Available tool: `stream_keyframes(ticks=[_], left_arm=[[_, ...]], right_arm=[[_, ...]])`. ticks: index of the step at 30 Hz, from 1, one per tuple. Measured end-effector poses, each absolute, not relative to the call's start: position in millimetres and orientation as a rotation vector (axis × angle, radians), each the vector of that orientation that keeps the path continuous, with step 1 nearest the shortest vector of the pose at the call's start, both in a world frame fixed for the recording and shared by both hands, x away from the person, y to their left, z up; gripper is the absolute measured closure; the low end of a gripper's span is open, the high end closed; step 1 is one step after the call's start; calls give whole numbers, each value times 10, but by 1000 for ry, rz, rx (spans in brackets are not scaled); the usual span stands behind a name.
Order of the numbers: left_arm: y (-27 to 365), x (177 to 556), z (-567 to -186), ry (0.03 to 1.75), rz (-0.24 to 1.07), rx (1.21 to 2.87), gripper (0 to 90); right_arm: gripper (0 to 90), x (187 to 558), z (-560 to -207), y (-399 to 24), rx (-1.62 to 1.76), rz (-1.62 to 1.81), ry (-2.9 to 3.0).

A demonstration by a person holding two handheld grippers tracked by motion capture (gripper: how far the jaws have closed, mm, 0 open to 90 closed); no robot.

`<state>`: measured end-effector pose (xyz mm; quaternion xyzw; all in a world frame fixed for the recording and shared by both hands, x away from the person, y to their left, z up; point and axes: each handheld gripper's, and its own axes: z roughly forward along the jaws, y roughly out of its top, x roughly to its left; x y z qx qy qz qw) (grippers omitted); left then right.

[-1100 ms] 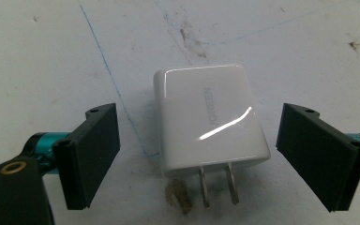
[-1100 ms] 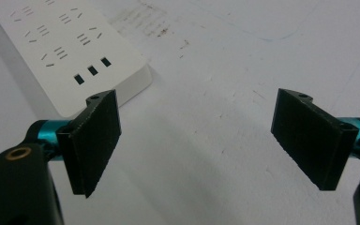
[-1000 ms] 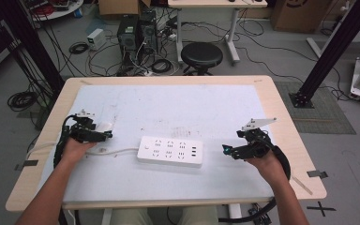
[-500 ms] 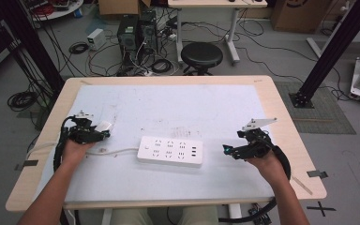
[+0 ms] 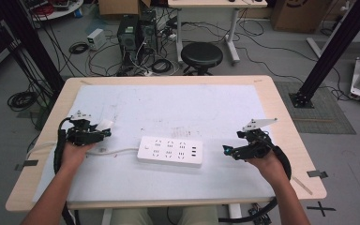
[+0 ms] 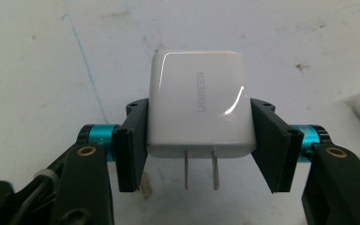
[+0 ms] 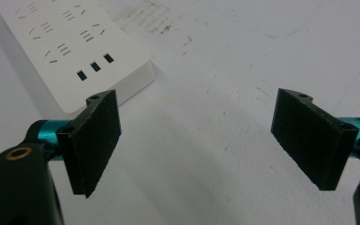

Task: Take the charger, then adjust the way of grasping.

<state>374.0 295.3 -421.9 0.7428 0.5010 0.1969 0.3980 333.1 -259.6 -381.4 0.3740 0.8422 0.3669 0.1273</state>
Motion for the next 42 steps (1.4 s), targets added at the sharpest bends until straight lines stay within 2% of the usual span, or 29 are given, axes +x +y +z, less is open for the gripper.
stream_keyframes(ticks=[10,23,42], left_arm=[[2824,3453,-3968,1132,474,1812,425],[2722,3122,-3768,961,486,1823,426],[2515,2954,-3699,737,444,1887,426]], right_arm=[[164,3288,-3788,-2585,1071,1100,2459],[164,3232,-3771,-2526,1050,1148,2462],[164,3225,-3727,-2342,1030,1178,2508]])
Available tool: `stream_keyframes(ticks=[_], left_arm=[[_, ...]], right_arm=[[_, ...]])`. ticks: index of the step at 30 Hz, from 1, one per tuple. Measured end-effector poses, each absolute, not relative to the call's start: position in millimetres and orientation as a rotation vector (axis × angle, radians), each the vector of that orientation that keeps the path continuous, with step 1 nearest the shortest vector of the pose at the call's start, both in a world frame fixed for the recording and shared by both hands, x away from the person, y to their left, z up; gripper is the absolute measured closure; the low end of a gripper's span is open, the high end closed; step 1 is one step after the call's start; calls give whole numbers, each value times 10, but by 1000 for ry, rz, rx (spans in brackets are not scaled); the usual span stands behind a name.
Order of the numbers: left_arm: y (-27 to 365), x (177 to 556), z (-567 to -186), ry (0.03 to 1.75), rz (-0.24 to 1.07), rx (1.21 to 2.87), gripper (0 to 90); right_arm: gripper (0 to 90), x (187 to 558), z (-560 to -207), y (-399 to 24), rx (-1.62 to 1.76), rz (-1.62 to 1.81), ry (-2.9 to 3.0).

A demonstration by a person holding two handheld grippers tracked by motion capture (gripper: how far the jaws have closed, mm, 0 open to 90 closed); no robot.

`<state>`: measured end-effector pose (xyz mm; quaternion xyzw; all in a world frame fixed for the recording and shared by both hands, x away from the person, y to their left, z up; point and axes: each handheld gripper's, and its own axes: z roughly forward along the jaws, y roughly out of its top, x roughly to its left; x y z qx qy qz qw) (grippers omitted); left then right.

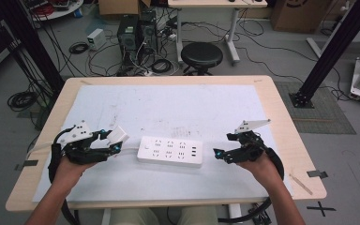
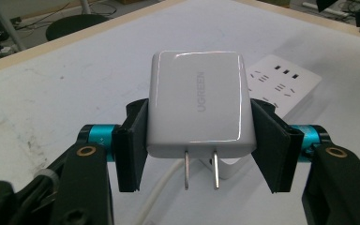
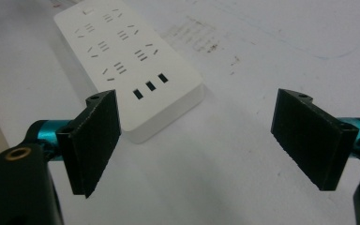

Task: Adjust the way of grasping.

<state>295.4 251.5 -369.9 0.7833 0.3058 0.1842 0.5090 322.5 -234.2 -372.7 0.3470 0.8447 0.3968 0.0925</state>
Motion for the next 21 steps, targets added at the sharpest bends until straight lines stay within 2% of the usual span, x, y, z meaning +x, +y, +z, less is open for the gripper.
stream_keyframes(ticks=[21], left_arm=[[2039,2891,-3623,440,430,1990,425]], right_arm=[[165,3196,-3625,-2002,1032,1360,2651]])
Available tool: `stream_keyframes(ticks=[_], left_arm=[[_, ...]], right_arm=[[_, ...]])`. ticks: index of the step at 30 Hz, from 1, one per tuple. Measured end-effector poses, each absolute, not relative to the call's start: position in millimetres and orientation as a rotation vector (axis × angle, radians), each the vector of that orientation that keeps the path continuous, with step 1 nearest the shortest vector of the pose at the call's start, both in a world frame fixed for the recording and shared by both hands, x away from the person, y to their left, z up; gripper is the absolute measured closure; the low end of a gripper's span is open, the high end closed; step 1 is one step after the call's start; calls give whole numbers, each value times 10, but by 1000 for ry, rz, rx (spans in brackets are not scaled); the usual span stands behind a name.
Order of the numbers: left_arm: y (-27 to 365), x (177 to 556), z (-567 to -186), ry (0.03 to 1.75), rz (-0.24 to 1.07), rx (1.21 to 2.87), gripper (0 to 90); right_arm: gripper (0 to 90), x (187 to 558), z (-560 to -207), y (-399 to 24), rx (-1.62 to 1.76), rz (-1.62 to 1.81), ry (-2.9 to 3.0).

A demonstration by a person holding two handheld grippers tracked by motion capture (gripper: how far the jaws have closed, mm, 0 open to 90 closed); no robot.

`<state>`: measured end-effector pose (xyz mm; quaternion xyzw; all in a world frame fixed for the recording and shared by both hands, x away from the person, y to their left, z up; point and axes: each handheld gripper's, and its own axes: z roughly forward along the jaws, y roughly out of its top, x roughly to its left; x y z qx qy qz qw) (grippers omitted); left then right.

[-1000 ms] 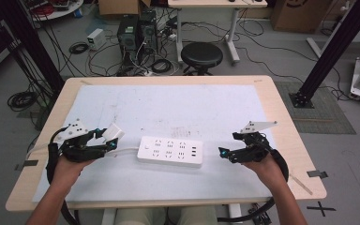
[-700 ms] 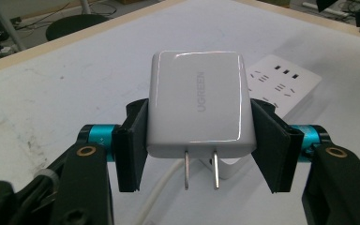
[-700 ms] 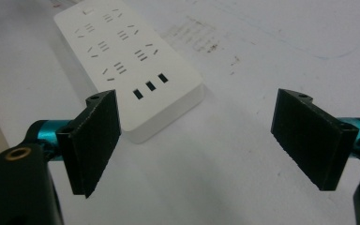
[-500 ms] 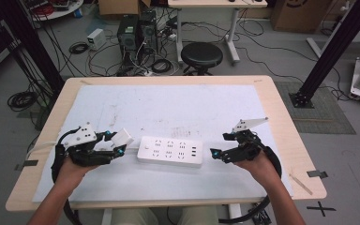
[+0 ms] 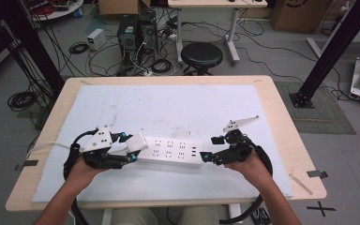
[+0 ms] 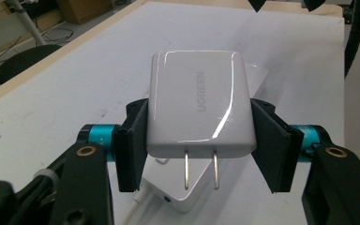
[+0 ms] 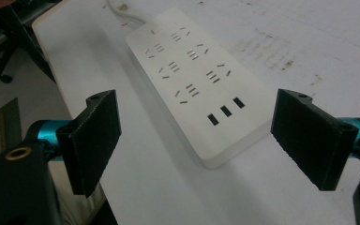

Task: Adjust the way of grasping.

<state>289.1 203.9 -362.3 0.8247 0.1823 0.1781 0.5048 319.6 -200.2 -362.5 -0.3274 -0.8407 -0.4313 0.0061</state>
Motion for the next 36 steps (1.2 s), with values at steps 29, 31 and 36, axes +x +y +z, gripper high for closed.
stream_keyframes(ticks=[29,31,36], left_arm=[[1503,2890,-3687,212,447,2078,426],[1477,2893,-3696,203,445,2077,426],[1399,2892,-3712,173,443,2071,425]], right_arm=[[165,3367,-3620,-1552,-962,-1314,-2310],[165,3380,-3627,-1518,-985,-1307,-2297],[164,3395,-3636,-1432,-955,-1289,-2256]])
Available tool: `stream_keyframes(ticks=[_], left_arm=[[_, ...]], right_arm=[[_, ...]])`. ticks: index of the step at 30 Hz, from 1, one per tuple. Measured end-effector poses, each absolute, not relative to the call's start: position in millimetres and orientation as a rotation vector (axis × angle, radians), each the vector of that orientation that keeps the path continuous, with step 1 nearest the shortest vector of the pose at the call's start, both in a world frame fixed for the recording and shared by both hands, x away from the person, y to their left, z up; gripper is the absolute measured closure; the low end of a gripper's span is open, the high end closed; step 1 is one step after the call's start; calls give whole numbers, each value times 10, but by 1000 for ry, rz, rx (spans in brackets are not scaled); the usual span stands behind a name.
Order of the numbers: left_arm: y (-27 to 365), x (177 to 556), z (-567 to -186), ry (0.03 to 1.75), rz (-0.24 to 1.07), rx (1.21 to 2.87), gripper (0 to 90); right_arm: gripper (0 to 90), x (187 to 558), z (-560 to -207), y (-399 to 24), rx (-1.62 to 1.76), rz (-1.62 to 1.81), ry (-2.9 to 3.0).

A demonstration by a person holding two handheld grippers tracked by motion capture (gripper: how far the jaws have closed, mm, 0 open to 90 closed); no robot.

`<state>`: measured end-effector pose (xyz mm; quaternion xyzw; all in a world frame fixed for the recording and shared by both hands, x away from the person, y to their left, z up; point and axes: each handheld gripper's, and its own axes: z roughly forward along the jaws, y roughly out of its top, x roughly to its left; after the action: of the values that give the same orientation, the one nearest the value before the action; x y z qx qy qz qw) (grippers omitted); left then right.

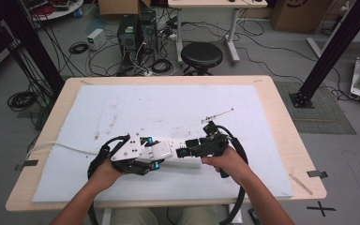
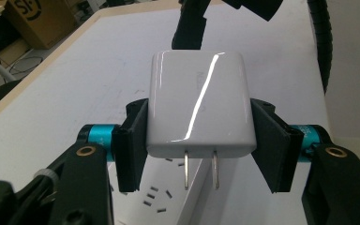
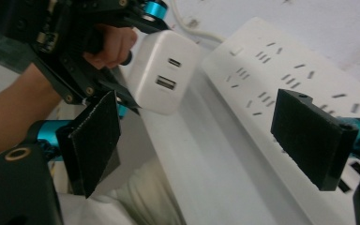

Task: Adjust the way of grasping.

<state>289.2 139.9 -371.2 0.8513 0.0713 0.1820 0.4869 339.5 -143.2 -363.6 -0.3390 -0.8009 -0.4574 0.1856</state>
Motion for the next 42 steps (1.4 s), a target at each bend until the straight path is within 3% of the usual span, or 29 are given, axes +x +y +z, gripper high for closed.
stream_keyframes(ticks=[10,20,21,28,36,37,39,42], left_arm=[[1268,2881,-3734,136,434,2068,425],[1242,2871,-3743,126,432,2066,426],[1235,2868,-3746,115,437,2072,425],[1213,2852,-3759,96,448,2082,425],[1204,2844,-3765,107,455,2086,420],[1204,2850,-3770,125,443,2078,400],[1217,2871,-3768,197,429,2072,279],[1281,2897,-3786,272,422,2058,245]], right_arm=[[166,3471,-3715,-1274,-952,-1230,-2147],[282,3507,-3801,-1219,-969,-1195,-2078],[348,3518,-3823,-1221,-961,-1177,-2052],[494,3527,-3858,-1185,-919,-1131,-1988],[610,3546,-3902,-1208,-929,-1136,-1934],[622,3544,-3904,-1208,-934,-1141,-1942],[627,3544,-3903,-1231,-951,-1141,-1964],[630,3551,-3912,-1296,-972,-1167,-1958]])
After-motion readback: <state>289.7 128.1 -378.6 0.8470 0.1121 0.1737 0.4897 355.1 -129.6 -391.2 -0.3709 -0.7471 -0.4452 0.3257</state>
